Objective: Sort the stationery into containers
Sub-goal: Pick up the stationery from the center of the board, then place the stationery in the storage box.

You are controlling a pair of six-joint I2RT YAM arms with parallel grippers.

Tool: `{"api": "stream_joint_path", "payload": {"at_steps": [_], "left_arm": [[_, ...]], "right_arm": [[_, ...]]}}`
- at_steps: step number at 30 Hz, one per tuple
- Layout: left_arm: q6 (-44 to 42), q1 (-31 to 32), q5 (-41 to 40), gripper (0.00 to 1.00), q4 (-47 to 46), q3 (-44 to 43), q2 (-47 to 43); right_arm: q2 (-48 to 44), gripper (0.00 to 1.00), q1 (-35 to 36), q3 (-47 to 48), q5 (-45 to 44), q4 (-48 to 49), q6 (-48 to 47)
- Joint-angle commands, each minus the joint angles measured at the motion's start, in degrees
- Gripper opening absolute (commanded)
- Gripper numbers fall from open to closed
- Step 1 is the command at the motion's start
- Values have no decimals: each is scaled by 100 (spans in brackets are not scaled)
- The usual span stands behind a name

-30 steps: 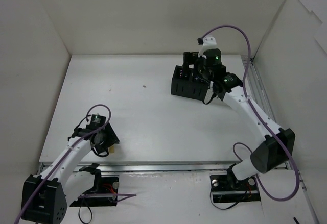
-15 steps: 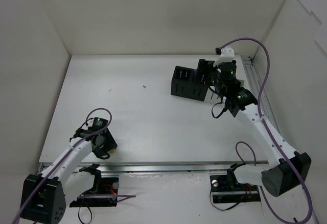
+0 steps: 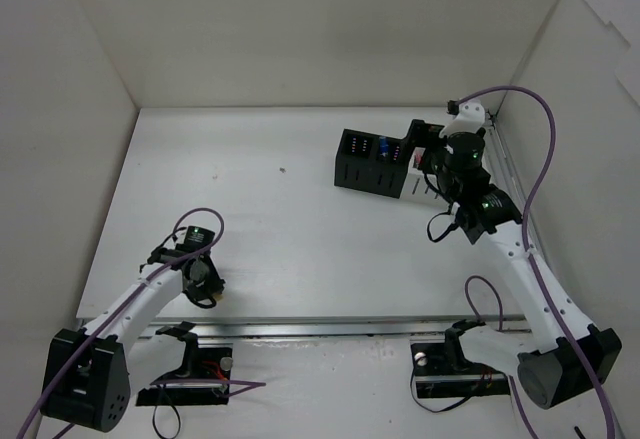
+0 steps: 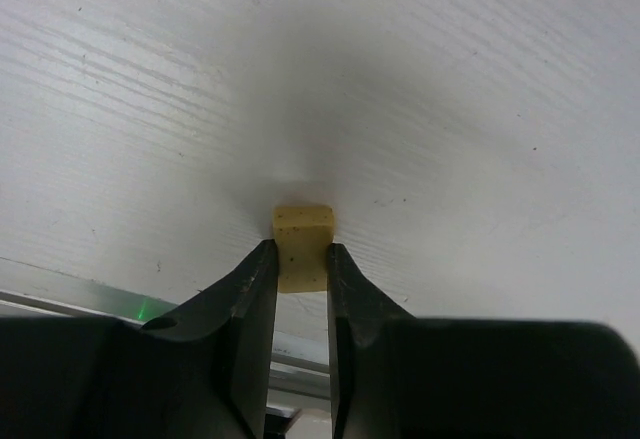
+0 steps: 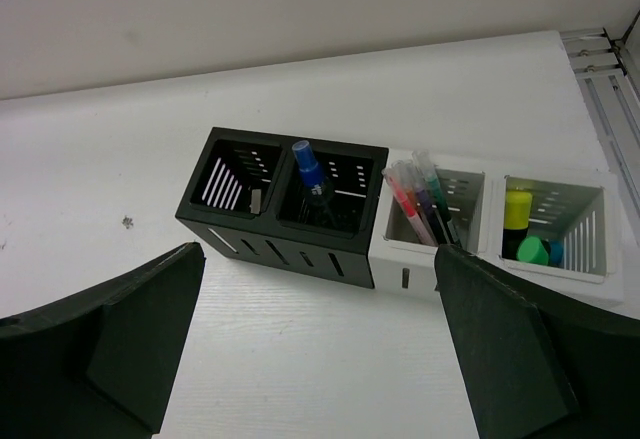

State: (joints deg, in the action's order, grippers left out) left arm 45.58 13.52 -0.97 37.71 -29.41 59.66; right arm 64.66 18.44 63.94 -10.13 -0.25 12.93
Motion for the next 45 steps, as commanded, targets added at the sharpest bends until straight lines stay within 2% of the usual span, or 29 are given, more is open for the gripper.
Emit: {"api": "stream_joint_path", "payload": {"at_steps": [1,7,12,13,15,19,23,28,29,31,36,41,45], "left_arm": [[-181,28,317,0,-475,-153,125],[-269,80,537,0,-817,-653,-59],[-673,142,844,0,-1565,-2005,317],[-908,212,870,0,-1635,-2556,484],[-1103,283,915,0,-1793,-3138,1107],[-1578,590,1362,0,-2083,-5147,2686],[-2192,959,2344,0,-2461,-6838,4060],[-2519,1205,3145,0,-2040,-9533,5886],[-2510,1206,3408,0,-2110,-9774,6099],[-2353,1284,3402,0,-2276,-10214,6512],[-2308,1469,3244,2,-2971,-10383,6936],[-2536,1680,2929,5,-2761,-10726,7323],[-2633,1680,2682,31,-2647,-10621,7306]], "right_arm": [[-357,98,-42,-145,-226,307,183],[-1183,98,-51,-1058,-262,280,525],[-1728,98,-94,-1806,-383,219,650],[-1851,98,-112,-1832,-384,62,580],[-1922,98,-147,-1806,-376,-202,535],[-2133,98,-191,-1903,-577,-615,623],[-2327,98,-262,-2000,-535,-766,632],[-2414,98,-367,-2026,-665,-977,623],[-2406,98,-376,-2035,-683,-986,606],[-2415,98,-411,-2044,-683,-1012,597],[-2344,98,-508,-2026,-613,-1056,579],[-2362,98,-525,-2043,-613,-1065,562],[-2362,98,-578,-2026,-595,-1073,588]]}}
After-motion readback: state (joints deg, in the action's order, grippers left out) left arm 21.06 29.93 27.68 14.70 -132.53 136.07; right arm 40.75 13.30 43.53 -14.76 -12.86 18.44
